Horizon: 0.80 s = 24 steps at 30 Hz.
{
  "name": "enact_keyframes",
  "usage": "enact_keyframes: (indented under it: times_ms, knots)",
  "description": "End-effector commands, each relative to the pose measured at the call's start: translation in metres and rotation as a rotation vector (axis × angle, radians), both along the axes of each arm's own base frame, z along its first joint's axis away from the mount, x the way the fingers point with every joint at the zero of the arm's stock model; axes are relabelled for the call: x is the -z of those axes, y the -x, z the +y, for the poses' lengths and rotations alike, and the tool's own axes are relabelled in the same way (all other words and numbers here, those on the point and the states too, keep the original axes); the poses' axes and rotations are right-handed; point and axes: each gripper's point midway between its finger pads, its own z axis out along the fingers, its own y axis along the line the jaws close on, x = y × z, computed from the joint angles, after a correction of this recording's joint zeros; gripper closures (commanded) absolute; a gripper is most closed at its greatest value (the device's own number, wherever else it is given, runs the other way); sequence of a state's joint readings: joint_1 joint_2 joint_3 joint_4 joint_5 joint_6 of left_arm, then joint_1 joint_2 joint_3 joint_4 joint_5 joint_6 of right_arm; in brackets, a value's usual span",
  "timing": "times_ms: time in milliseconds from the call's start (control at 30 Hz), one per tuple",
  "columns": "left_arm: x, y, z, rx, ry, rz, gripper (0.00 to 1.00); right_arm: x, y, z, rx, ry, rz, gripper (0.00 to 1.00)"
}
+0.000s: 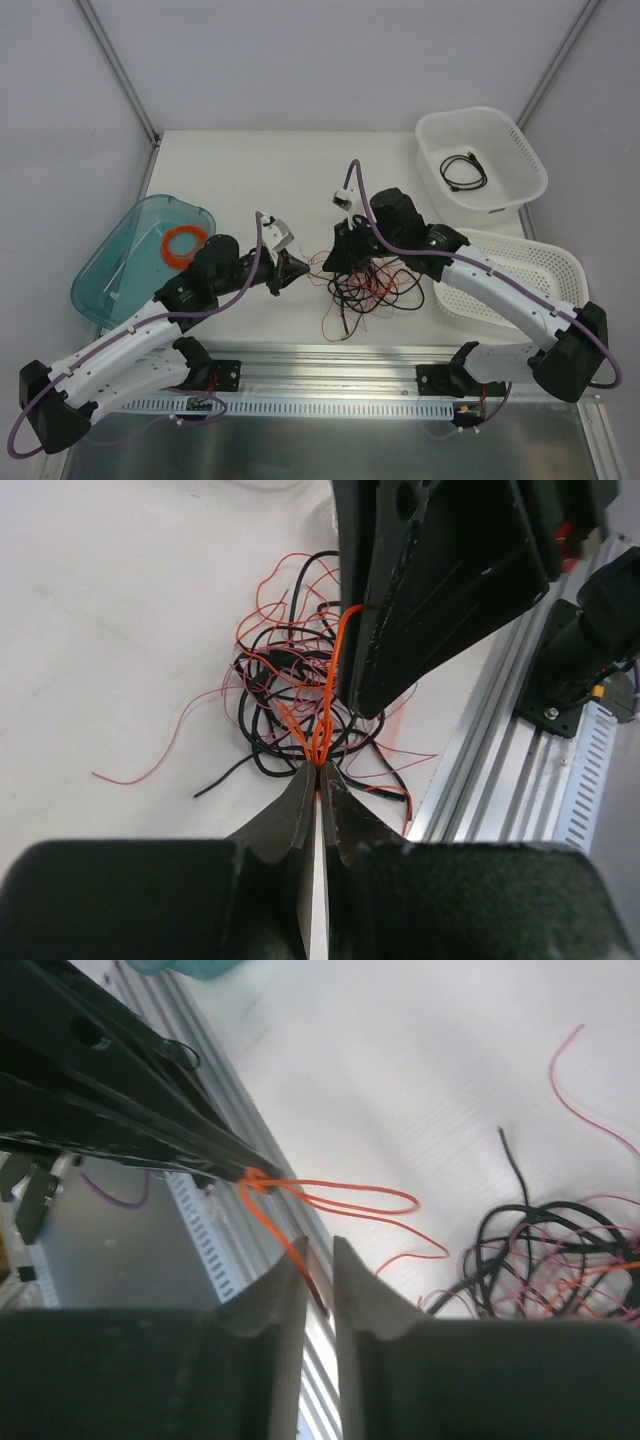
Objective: Untangle the cables
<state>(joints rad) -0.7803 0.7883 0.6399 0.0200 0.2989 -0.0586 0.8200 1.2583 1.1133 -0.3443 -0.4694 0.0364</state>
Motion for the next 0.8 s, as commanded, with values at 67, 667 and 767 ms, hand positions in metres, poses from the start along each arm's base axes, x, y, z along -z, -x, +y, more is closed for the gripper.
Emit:
enact_keyframes:
  times_ms: [67,667,767]
  knots:
    - [-0.016,0.008,-0.005,0.004,0.103,0.030,1.00,0.009,-0.026,-0.015,0.133,0.113,-0.077,0.58]
    - [-0.013,-0.013,-0.002,-0.274,0.312,0.364,1.00,-0.030,0.004,-0.017,0.049,-0.081,-0.376,0.58]
    - [-0.018,-0.014,-0.001,-0.290,0.341,0.378,1.00,-0.037,0.018,-0.005,-0.038,-0.132,-0.366,0.60]
